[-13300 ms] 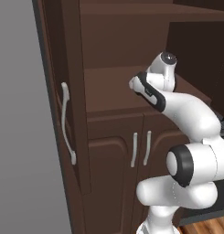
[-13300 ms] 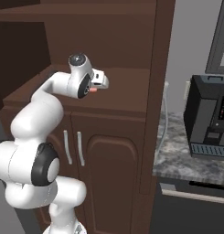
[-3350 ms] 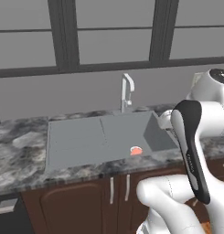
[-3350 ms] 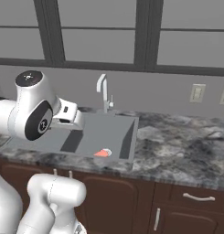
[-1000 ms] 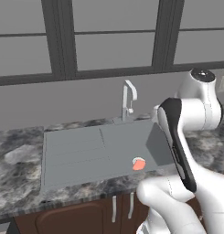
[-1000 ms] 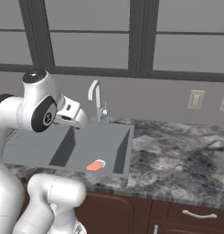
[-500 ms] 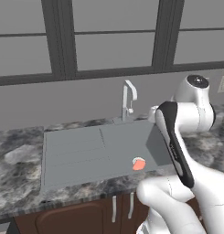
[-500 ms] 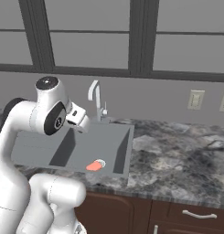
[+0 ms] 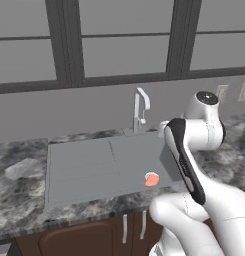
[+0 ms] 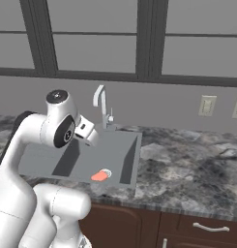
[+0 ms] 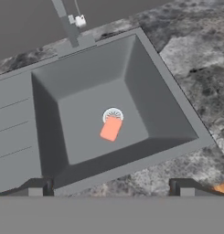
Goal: Pick up the bar soap and bar soap from the sink, and place them back in the cabinet, and close the cabinet doors.
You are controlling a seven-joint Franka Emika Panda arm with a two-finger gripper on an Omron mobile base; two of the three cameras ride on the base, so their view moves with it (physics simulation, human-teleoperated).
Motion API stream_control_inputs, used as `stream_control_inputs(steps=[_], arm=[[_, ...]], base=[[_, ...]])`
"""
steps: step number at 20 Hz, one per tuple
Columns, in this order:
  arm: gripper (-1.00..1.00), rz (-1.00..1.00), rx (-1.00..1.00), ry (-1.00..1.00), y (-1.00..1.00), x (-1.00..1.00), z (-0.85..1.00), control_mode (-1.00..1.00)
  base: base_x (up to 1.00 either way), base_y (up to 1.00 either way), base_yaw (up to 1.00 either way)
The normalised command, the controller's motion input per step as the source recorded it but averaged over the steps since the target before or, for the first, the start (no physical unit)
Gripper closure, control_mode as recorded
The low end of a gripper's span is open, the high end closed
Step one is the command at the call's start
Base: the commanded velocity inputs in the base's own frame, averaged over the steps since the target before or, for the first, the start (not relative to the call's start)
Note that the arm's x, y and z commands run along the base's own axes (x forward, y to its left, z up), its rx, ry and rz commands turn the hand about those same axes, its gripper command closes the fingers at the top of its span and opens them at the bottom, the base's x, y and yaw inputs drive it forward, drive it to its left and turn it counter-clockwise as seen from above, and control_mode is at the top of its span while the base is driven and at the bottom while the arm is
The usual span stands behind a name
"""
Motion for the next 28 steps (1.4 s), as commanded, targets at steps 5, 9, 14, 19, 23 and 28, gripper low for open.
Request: stream_control_inputs(steps=[5,9,14,19,23,28], arm=[[-1.0,-0.04,0.0,0.0,0.0,0.11,-0.25,-1.0],[-1.0,0.0,0.01,0.0,0.0,0.11,-0.27,-1.0],[-1.0,0.0,0.04,0.0,0.0,0.05,-0.26,-1.0],[-1.0,0.0,0.03,0.0,0.0,0.11,-0.27,-1.0],[-1.0,0.0,0.03,0.0,-0.01,0.09,-0.27,-1.0],[-1.0,0.0,0.03,0.0,-0.07,0.08,-0.24,-1.0]], base=[[0.0,0.0,0.0],[0.0,0.0,0.0],[0.0,0.0,0.0],[0.0,0.0,0.0],[0.0,0.0,0.0],[0.0,0.0,0.0]])
